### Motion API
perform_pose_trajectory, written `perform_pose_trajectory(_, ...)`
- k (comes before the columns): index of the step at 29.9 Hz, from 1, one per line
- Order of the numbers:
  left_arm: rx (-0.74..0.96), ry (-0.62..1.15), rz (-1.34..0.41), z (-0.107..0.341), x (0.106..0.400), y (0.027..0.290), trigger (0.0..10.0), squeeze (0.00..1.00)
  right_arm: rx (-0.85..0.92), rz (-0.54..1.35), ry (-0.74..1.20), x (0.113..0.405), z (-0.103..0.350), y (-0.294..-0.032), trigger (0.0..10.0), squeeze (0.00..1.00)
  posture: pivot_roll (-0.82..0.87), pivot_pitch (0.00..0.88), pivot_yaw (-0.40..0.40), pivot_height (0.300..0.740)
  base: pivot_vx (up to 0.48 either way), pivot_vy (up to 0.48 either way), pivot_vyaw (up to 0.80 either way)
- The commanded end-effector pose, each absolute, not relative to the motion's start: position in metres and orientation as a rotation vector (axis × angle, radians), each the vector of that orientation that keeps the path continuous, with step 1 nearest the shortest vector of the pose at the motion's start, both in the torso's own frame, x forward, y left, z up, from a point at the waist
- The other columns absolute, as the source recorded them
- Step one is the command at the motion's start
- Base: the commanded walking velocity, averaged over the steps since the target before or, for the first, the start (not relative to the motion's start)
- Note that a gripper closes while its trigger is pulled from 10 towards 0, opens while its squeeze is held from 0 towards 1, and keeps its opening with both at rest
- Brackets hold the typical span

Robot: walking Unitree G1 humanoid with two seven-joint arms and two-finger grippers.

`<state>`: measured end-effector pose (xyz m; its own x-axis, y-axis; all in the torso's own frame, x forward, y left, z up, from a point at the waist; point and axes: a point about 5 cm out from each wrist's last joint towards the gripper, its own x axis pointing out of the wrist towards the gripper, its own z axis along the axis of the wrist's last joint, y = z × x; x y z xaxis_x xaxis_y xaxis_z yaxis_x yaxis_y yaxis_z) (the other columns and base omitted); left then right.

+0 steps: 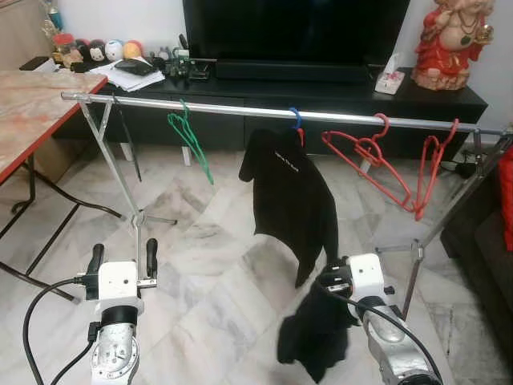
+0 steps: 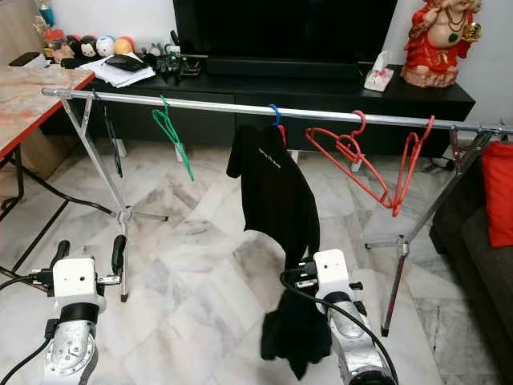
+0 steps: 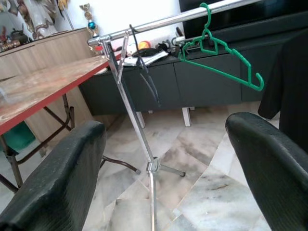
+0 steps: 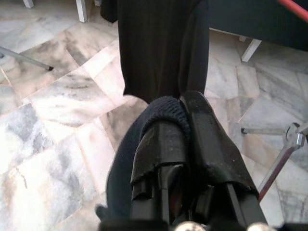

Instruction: Hang hanger

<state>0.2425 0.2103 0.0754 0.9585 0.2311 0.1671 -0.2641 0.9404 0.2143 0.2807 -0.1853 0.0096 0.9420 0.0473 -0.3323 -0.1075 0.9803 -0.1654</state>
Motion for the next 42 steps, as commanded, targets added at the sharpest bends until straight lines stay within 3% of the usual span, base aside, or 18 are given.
perform_pose_trajectory(1, 0.234, -0.148, 0.235, 0.081, 0.246, 0.207, 10.0, 0.00, -0.169, 0.082, 0.268, 0.293, 0.022, -0.183, 10.0, 0.00, -0.15, 0.000, 0.004, 0.740, 0.304, 0.000, 0.00)
perform_pose_trajectory(42, 0.208, -0.122, 0.238, 0.093, 0.253, 0.210, 10.0, 0.00, -0.150, 0.128, 0.285, 0.291, 0.013, -0.170, 10.0, 0.00, -0.13, 0.000, 0.007, 0.740, 0.375, 0.000, -0.07)
